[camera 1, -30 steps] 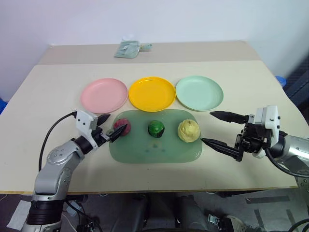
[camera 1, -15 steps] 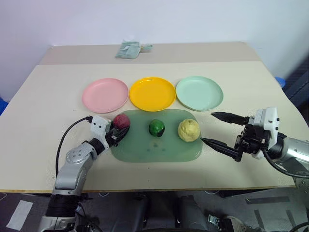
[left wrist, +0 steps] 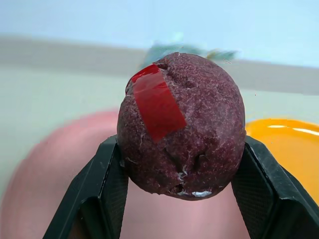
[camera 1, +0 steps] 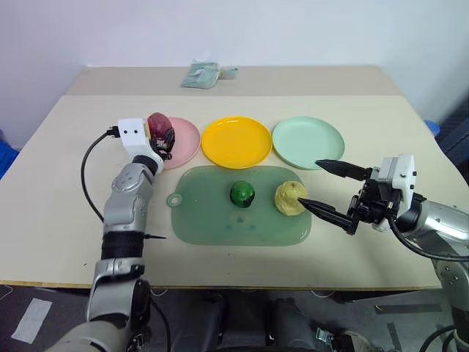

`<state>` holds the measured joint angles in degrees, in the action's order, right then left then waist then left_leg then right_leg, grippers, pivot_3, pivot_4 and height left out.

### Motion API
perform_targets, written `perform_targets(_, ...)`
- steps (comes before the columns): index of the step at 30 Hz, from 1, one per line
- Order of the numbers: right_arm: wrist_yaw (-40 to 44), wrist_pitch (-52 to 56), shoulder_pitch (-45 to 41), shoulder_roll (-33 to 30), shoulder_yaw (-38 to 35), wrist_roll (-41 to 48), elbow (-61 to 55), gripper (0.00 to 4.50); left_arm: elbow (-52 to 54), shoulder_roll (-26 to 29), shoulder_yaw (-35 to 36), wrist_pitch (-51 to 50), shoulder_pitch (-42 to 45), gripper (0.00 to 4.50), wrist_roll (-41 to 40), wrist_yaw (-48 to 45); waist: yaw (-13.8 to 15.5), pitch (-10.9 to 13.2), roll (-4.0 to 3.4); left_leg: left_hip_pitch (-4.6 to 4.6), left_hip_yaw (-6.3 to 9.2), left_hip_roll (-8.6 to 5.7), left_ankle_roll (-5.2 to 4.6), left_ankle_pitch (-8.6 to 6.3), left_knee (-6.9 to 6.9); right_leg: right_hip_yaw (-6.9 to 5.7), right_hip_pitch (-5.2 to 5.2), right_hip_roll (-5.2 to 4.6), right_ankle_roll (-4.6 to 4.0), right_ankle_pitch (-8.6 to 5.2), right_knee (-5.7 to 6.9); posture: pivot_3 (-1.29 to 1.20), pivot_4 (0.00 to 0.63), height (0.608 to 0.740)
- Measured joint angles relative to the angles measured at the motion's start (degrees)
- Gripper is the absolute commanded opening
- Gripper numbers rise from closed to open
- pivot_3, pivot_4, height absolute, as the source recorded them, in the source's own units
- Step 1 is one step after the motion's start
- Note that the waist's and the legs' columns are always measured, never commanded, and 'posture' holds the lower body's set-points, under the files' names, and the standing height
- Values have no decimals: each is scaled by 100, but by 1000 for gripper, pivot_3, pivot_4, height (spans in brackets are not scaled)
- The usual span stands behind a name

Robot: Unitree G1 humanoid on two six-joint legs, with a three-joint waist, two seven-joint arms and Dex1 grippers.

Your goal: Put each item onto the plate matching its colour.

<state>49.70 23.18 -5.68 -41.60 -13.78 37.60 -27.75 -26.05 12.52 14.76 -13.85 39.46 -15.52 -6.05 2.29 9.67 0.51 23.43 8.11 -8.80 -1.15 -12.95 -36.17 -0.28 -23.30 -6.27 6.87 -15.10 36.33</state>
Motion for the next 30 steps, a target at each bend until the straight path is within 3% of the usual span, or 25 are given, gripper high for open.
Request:
perform_targets(1, -19, -11, -43, 7, 29, -38, 33, 4500, -318, -4, 33, 97, 141, 2765, 3, 88, 1, 1, 1, 0, 0, 0, 4, 2, 0, 0, 0, 0, 0, 0, 1, 0, 150, 740)
perform_targets(6, -135, -53, -292, 103, 141, -150, 112, 4500, -1247, 51, 177, 539, 422, 4472, 121, 300, -3, 1, 2, 1, -2, -1, 9, 6, 0, 1, -1, -2, 1, 2, 1, 0, 150, 740)
perform_targets(10, -356, -25, -568, 188, 279, -278, 117, 4500, -1235, 53, 180, 657, 336, 4472, 144, 305, -4, 2, 4, 2, -2, -2, 9, 5, -3, 2, -2, -2, 0, 7, 2, 0, 150, 740)
perform_targets(21, -1022, 908, -1515, 365, 1573, -831, 165, 4500, 2133, 551, -35, -229, -1695, 4472, -993, -1797, -65, 1, 2, 2, -4, 1, 5, 3, -2, 10, -12, 0, -9, 10, 16, 0, 150, 740)
perform_targets(25, -919, 1029, -1620, 396, 1871, -996, 388, 4500, 3276, 1122, -122, -550, -2628, 4472, -1713, -3109, -68, 1, -1, 2, -4, 1, -7, -4, 1, 10, -14, 1, -11, 9, 15, 0, 150, 740)
perform_targets(30, -736, 1059, -1749, 404, 1964, -1044, 558, 4500, 3925, 1996, -206, -583, -3649, 4472, -2199, -4750, -88, 2, -8, 1, -4, 7, -14, -9, 11, 11, -16, 5, -19, 9, 8, 0, 150, 740)
